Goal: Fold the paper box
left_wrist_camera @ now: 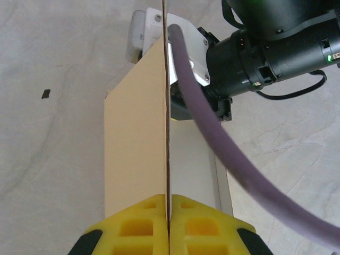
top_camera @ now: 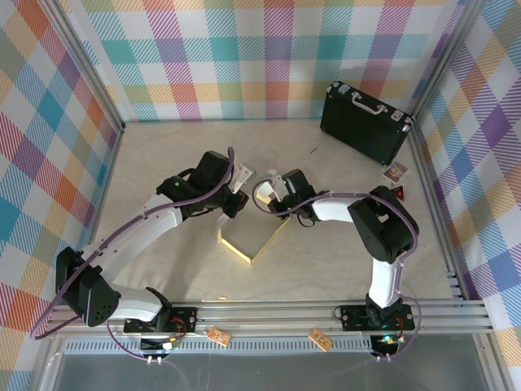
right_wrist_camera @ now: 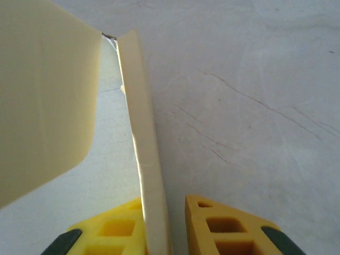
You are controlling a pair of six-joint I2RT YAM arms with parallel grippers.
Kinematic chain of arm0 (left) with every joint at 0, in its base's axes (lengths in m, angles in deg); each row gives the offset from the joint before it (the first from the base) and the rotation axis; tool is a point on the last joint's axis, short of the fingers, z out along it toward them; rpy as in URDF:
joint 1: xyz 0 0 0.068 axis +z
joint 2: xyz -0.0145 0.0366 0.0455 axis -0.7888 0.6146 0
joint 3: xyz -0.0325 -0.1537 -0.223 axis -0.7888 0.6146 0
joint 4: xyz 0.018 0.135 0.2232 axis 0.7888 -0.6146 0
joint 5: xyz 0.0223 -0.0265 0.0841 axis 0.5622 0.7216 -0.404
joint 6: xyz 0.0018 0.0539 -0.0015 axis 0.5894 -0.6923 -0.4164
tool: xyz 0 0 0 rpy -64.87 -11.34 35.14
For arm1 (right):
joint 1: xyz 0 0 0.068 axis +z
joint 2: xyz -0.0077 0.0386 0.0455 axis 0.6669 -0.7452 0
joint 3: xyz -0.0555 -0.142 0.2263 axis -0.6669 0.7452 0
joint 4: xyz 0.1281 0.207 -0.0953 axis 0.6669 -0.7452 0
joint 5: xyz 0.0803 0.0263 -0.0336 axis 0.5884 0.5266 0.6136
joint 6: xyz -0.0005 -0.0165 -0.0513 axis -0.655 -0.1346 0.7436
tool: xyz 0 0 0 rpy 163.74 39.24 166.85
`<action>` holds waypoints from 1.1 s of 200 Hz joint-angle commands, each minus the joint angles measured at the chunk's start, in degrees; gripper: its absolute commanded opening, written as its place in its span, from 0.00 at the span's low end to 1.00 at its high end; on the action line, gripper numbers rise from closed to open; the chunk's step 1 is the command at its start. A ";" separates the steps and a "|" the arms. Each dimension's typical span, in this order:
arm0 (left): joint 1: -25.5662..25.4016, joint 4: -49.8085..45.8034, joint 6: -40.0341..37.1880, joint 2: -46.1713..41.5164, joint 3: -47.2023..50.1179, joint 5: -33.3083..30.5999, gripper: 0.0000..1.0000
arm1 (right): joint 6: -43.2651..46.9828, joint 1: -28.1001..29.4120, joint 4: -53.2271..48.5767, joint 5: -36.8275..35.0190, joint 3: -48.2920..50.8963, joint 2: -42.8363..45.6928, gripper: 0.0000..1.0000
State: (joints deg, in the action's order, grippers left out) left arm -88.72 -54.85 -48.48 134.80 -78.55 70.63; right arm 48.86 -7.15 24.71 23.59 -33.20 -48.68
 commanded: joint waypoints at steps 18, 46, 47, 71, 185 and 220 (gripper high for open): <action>-0.44 -2.29 -1.73 -1.27 3.15 2.04 0.03 | -3.37 -1.27 2.47 -1.52 2.44 2.30 0.20; -1.85 -1.99 -1.34 0.95 3.65 0.22 0.01 | -5.17 -1.31 2.34 -1.22 2.33 2.02 0.20; -1.94 -2.07 -1.31 1.06 3.59 0.17 0.01 | -5.27 -1.34 2.35 -1.21 2.34 2.02 0.20; -3.55 -3.75 -1.42 2.95 2.68 -2.78 0.01 | -6.63 -1.45 2.79 -0.56 2.77 2.63 0.22; -4.37 -3.55 -0.96 3.18 2.92 -5.11 0.00 | -13.00 -5.84 4.24 3.72 10.45 11.68 0.43; -5.21 -3.46 -1.23 2.90 3.19 -5.24 0.00 | -14.82 -6.53 2.59 3.11 12.28 15.21 0.48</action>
State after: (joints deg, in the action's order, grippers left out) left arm -93.60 -50.74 -49.42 137.10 -76.74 67.52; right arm 36.52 -12.09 27.27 27.87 -22.56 -36.97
